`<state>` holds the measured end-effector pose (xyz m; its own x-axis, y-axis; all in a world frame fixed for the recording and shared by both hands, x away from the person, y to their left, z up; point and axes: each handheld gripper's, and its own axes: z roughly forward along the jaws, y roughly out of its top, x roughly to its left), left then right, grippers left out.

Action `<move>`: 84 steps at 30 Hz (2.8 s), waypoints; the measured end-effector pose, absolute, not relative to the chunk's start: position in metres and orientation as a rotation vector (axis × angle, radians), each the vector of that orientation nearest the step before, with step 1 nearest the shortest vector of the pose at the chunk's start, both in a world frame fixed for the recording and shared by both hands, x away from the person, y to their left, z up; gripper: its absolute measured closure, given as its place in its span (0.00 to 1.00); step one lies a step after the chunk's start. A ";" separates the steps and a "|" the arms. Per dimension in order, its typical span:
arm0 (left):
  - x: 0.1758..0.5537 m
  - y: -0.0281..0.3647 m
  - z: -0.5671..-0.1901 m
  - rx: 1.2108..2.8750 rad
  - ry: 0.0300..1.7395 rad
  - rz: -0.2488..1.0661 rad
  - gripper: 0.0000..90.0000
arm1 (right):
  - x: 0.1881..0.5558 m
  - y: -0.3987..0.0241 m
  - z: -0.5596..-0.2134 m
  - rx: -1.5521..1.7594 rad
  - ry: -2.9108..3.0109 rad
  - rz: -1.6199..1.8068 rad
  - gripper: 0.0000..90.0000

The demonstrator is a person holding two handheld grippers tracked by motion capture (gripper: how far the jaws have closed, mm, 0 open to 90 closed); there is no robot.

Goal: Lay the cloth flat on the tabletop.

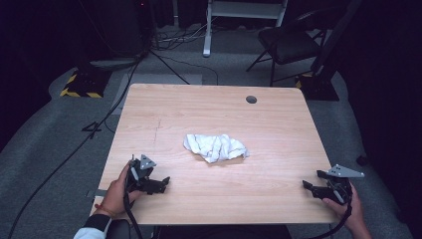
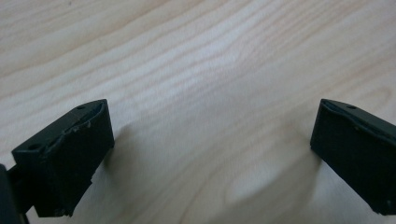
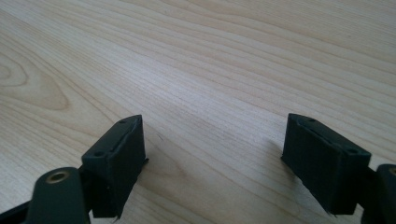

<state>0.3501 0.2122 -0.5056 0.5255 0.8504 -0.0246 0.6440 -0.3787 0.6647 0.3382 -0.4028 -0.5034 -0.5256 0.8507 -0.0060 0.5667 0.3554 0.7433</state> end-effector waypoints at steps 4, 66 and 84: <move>0.358 0.205 -0.505 2.158 1.187 0.422 0.00 | 0.338 -0.403 -0.503 1.237 2.235 0.990 0.23; 0.414 0.071 -0.482 2.301 0.550 0.253 0.83 | 0.428 -0.220 -0.485 0.709 2.431 1.144 0.95; 0.408 0.116 -0.442 2.151 0.551 0.366 0.99 | 0.419 -0.249 -0.452 0.739 2.342 1.249 0.96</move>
